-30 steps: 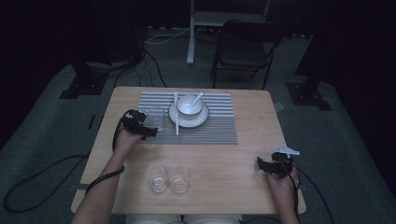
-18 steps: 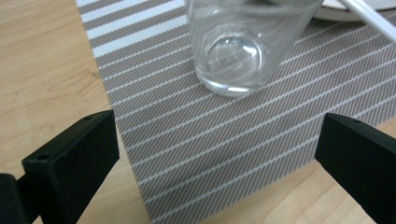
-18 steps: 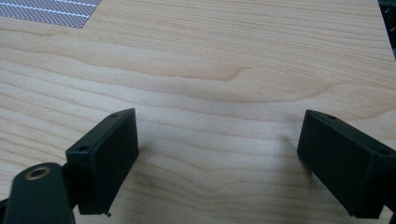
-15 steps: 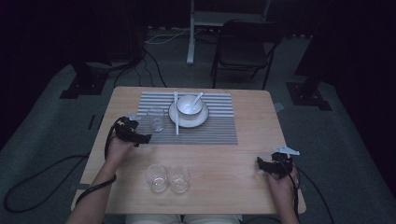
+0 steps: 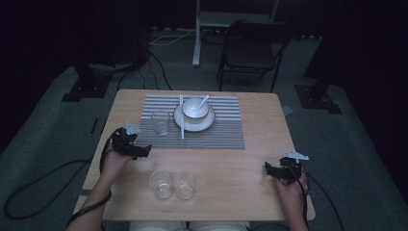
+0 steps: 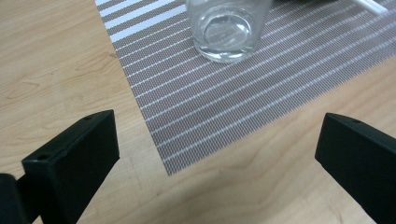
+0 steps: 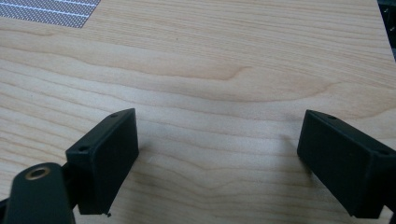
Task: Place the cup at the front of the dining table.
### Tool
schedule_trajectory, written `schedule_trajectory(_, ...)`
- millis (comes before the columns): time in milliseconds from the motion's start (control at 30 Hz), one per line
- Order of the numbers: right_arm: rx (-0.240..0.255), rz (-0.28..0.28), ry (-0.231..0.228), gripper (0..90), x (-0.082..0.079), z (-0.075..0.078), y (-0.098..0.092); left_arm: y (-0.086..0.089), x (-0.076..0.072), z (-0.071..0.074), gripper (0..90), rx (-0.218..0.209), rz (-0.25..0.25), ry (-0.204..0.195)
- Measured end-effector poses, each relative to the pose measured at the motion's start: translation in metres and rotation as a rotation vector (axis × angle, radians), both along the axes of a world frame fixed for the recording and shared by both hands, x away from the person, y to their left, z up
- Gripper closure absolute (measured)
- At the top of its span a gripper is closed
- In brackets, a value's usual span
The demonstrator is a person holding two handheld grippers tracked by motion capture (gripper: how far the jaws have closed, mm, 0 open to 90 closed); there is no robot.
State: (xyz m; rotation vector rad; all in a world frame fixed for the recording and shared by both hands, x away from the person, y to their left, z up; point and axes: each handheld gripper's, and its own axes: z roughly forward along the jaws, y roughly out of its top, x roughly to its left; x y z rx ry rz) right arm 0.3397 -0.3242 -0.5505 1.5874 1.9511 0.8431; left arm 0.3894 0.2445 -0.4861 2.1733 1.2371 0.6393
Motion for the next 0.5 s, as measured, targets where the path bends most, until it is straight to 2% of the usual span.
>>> schedule_trajectory(167,0.0,0.0,0.0,11.9,0.0,0.0,0.0,0.004,-0.011,-0.004,0.0,-0.009,0.01,-0.013)
schedule_trajectory(300,0.0,0.0,0.0,11.9,0.0,0.0,0.0,0.009,-0.02,-0.009,0.0,-0.025,0.012,-0.001)
schedule_trajectory(500,0.0,0.0,0.0,11.9,0.0,0.0,0.0,0.019,-0.035,-0.017,0.0,-0.032,0.031,-0.008)
